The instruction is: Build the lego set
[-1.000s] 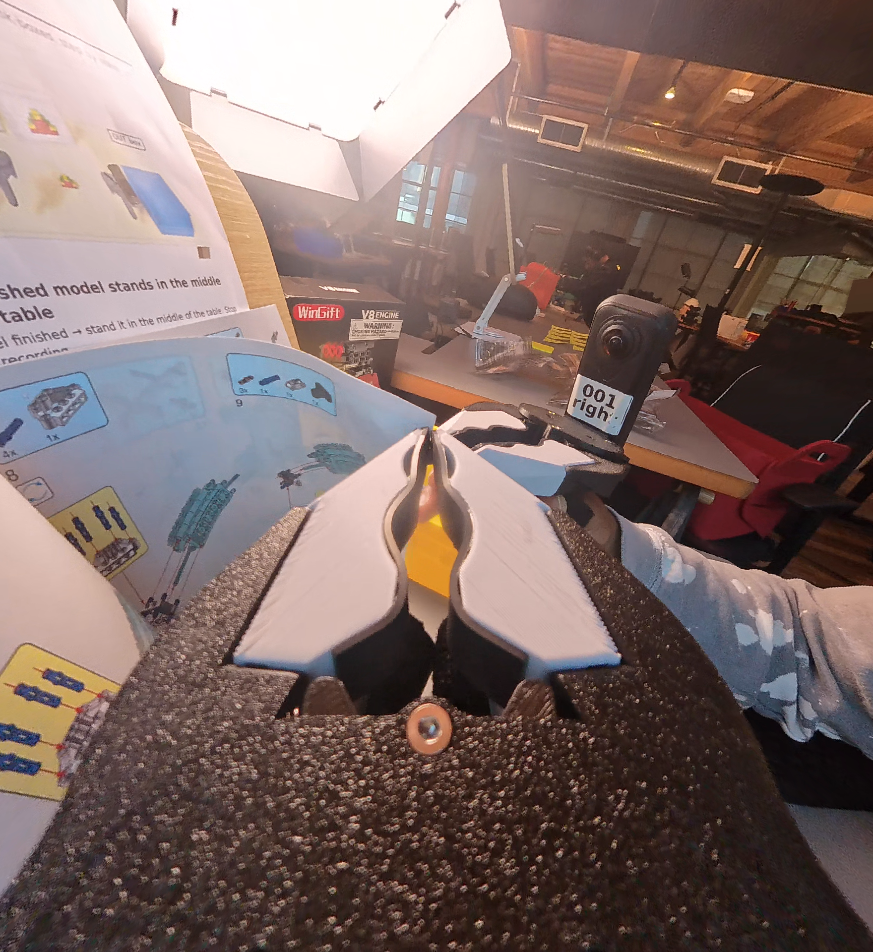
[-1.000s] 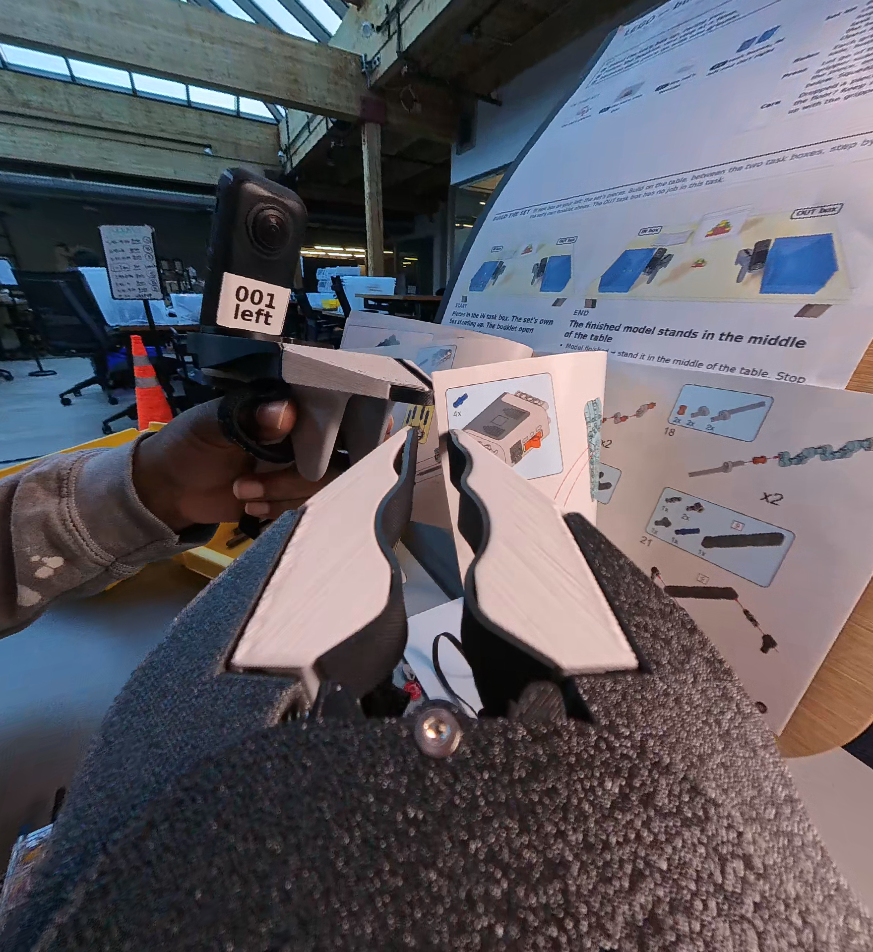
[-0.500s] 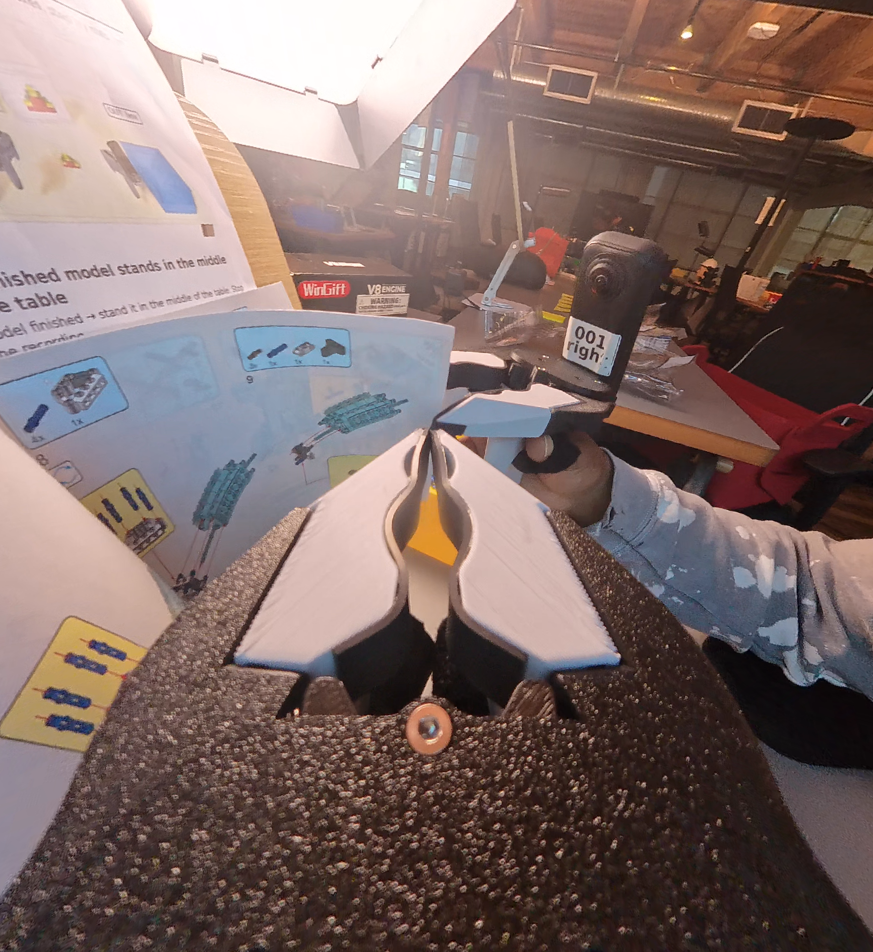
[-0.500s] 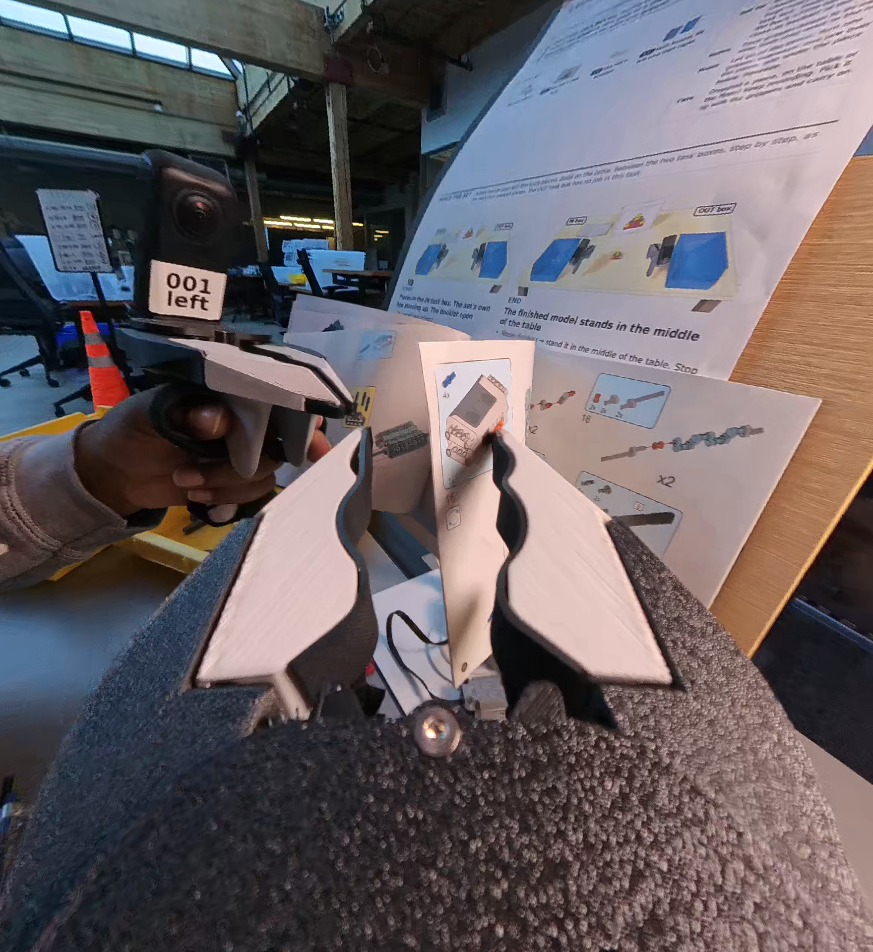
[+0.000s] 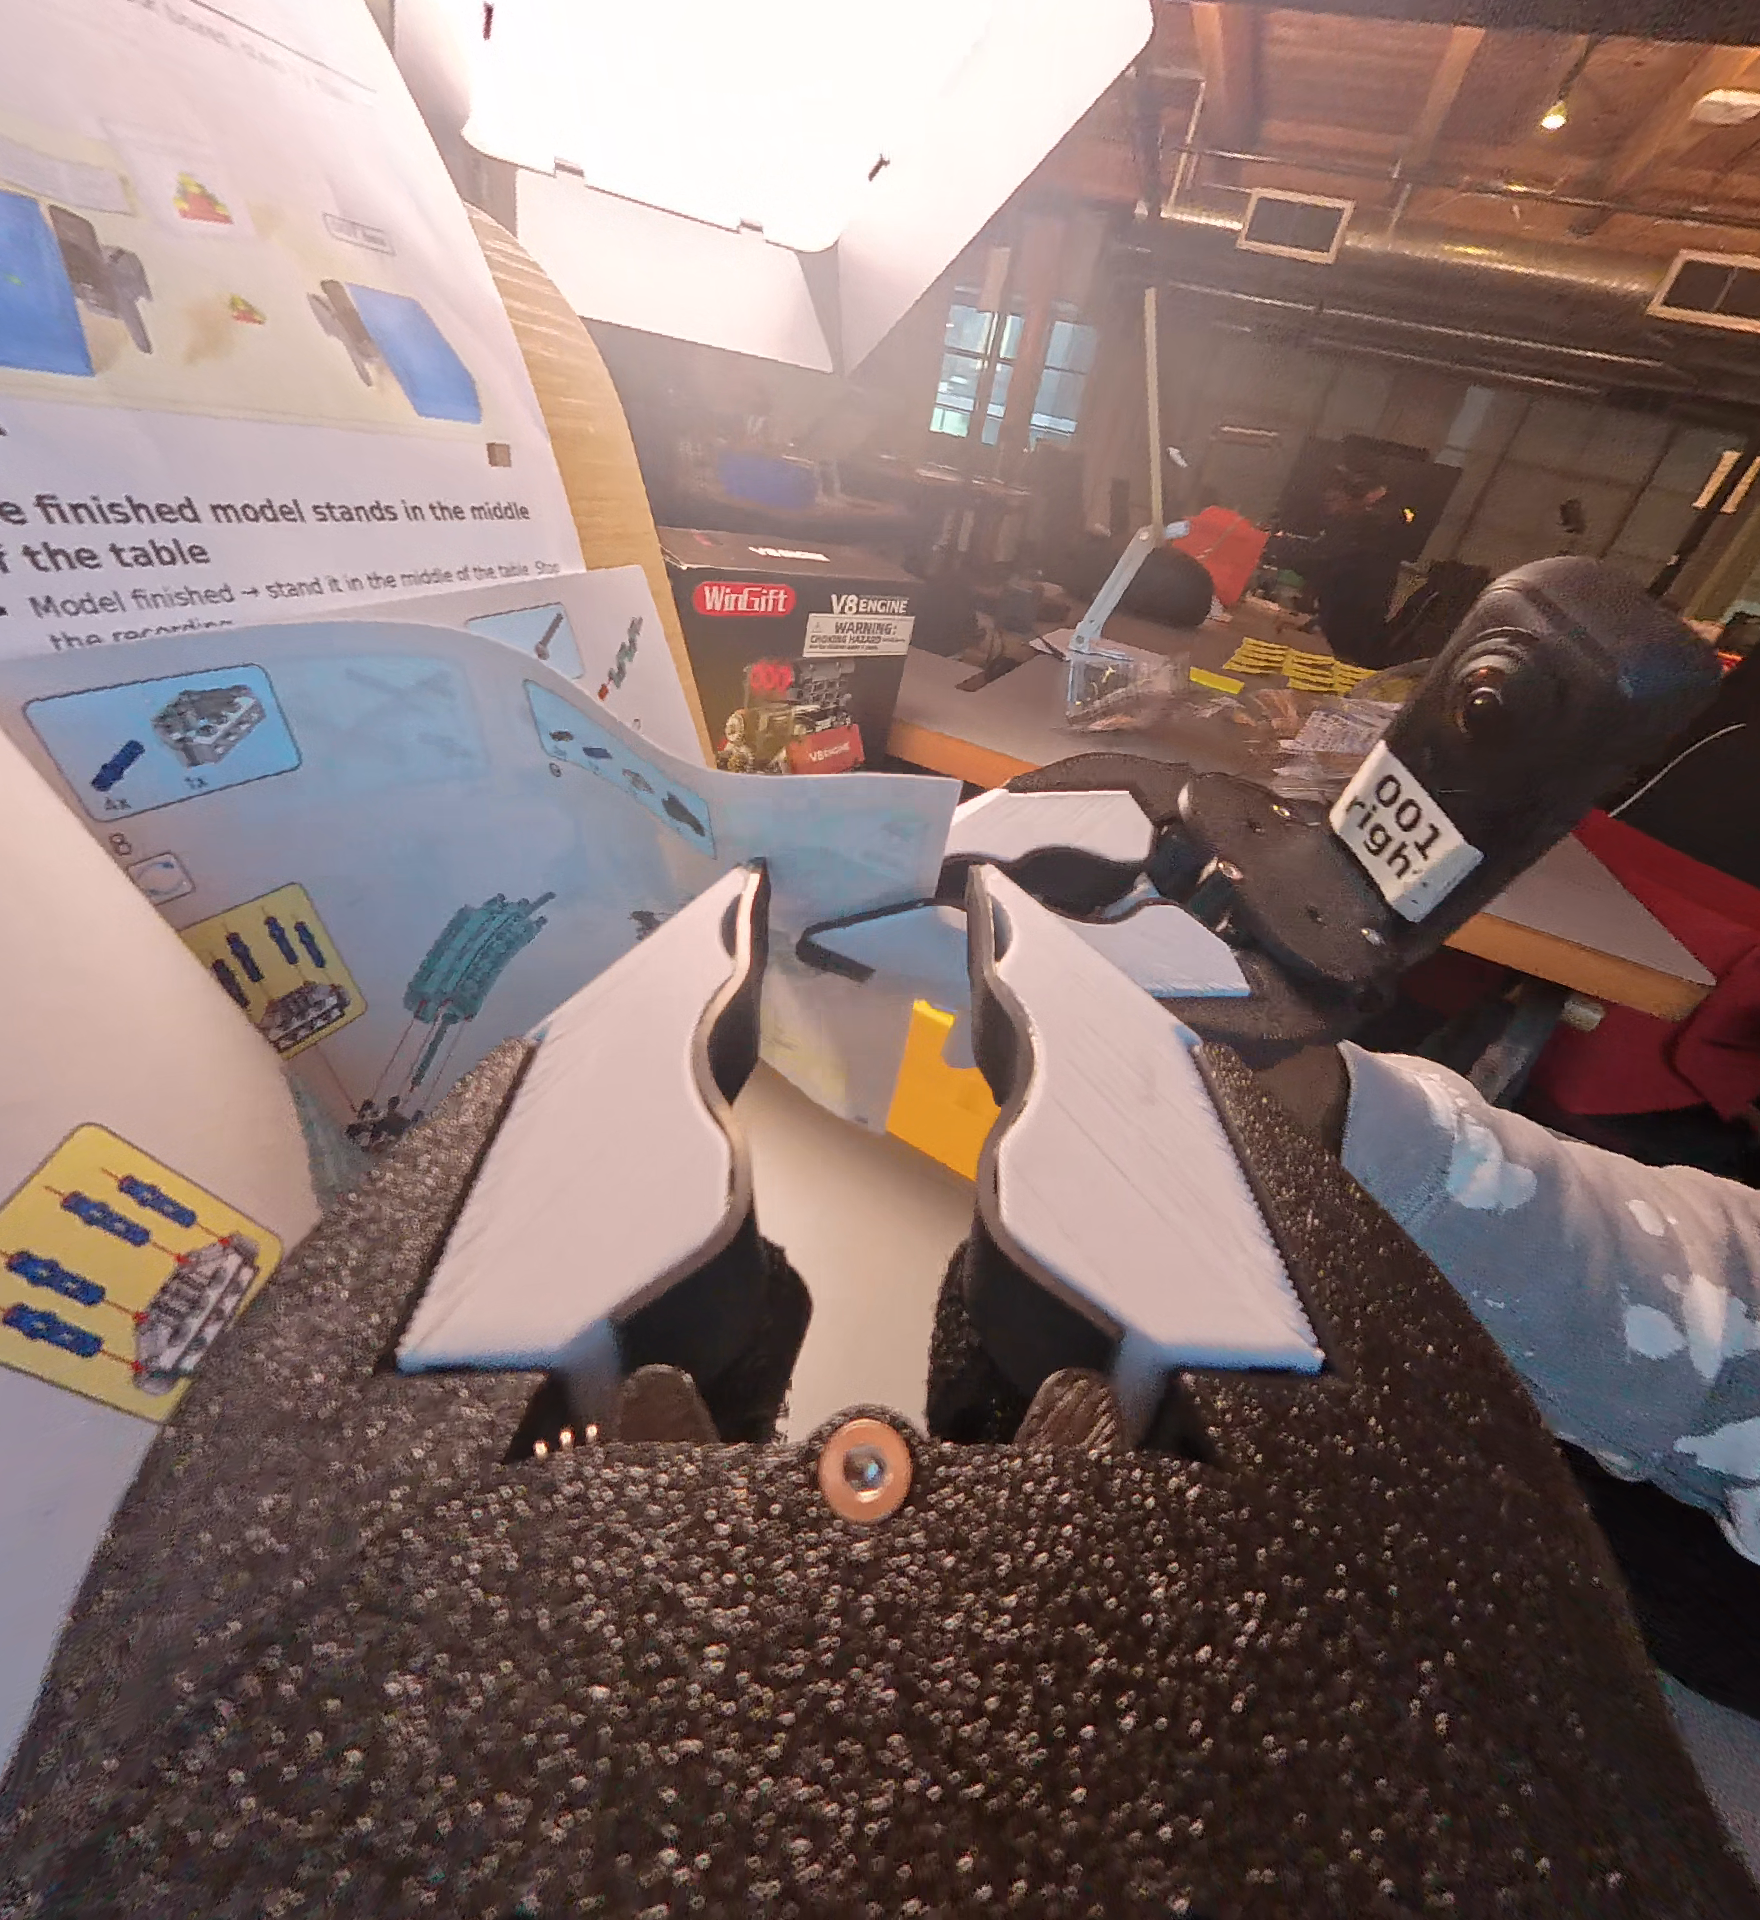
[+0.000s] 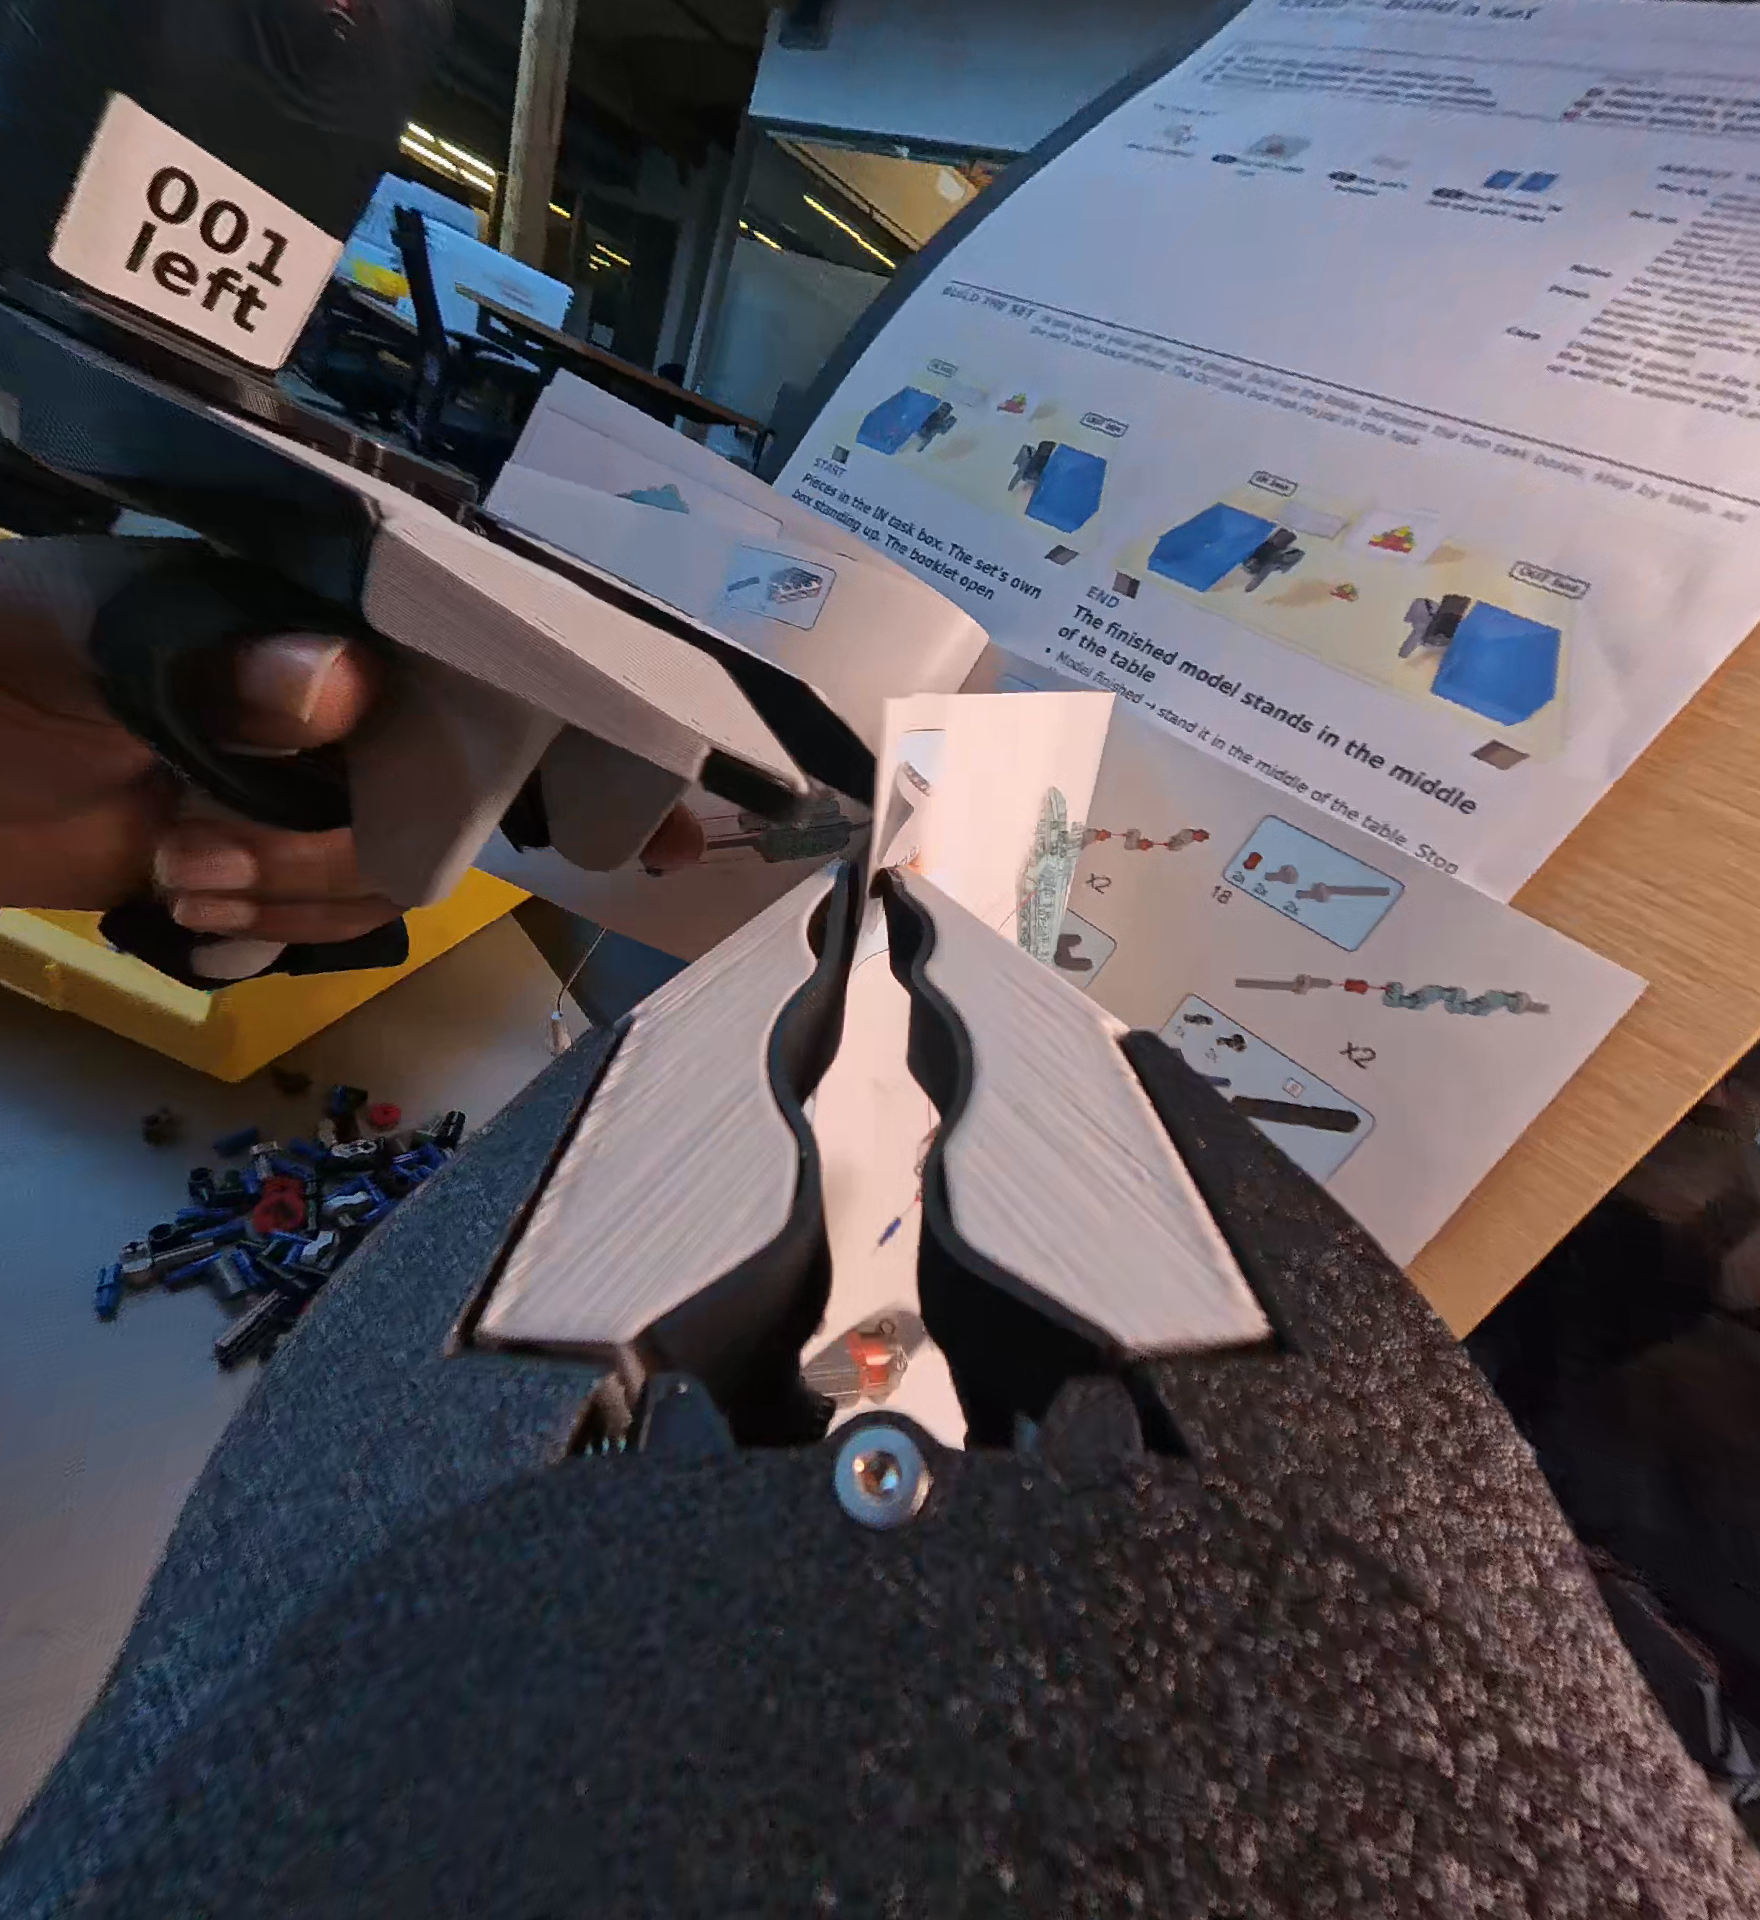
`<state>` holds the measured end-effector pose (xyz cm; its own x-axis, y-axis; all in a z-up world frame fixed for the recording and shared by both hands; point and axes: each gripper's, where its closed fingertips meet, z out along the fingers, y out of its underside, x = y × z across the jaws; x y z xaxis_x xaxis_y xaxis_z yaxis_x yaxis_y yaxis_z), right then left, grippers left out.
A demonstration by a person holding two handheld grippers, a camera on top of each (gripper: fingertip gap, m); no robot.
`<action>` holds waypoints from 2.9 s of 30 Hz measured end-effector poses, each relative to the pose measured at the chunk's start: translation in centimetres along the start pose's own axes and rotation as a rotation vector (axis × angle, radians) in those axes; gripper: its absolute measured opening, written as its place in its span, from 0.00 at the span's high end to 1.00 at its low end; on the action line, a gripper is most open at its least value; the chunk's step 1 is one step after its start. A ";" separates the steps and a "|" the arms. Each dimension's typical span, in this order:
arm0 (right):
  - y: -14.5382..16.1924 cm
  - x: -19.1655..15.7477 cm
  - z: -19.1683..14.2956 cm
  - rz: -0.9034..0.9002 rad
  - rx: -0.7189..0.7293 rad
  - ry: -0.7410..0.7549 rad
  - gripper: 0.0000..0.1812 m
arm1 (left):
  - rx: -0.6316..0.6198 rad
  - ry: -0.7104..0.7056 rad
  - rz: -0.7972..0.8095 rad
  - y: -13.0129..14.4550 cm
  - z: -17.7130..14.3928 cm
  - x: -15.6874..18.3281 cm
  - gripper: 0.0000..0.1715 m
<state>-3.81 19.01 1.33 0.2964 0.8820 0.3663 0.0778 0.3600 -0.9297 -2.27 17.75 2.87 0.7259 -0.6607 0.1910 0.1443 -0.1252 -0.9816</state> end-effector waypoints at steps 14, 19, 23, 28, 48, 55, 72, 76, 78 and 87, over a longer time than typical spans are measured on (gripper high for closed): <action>-0.9 -3.0 0.7 0.079 0.074 -0.104 0.93 | 0.088 0.104 -0.048 0.3 -1.9 -1.1 0.97; -1.2 -2.1 -0.1 0.206 0.123 -0.139 0.92 | 0.119 0.144 -0.040 0.0 -3.2 -1.3 1.00; -0.8 -1.5 0.1 0.221 0.114 -0.138 0.86 | 0.165 0.231 -0.053 -0.2 -3.9 -0.4 0.98; 0.5 -3.5 1.4 0.286 0.050 -0.290 0.71 | 0.218 0.349 -0.096 -0.3 -4.6 0.5 0.93; -3.6 -4.8 0.0 0.398 0.241 -0.424 0.91 | 0.201 0.357 -0.048 1.4 -5.5 0.1 0.93; -3.8 -5.3 -0.7 0.587 0.278 -0.578 1.00 | 0.179 0.353 -0.007 1.9 -5.4 0.3 0.91; -2.5 -6.1 0.1 0.479 0.205 -0.521 0.96 | 0.162 0.357 0.068 1.9 -5.4 1.6 0.82; -3.1 -6.1 -0.4 0.497 0.227 -0.550 0.88 | 0.165 0.375 0.073 1.7 -5.7 1.9 0.79; -3.3 -6.1 -0.7 0.493 0.233 -0.559 0.83 | 0.164 0.364 0.087 1.7 -5.7 1.8 0.79; -2.1 -3.9 -0.1 0.423 0.188 -0.393 0.96 | 0.175 0.299 0.076 1.3 -5.6 0.8 0.86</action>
<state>-5.08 14.80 1.84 -0.1118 0.9936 -0.0134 -0.1503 -0.0302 -0.9882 -5.24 12.90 1.68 0.5137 -0.8540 0.0825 0.2295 0.0441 -0.9723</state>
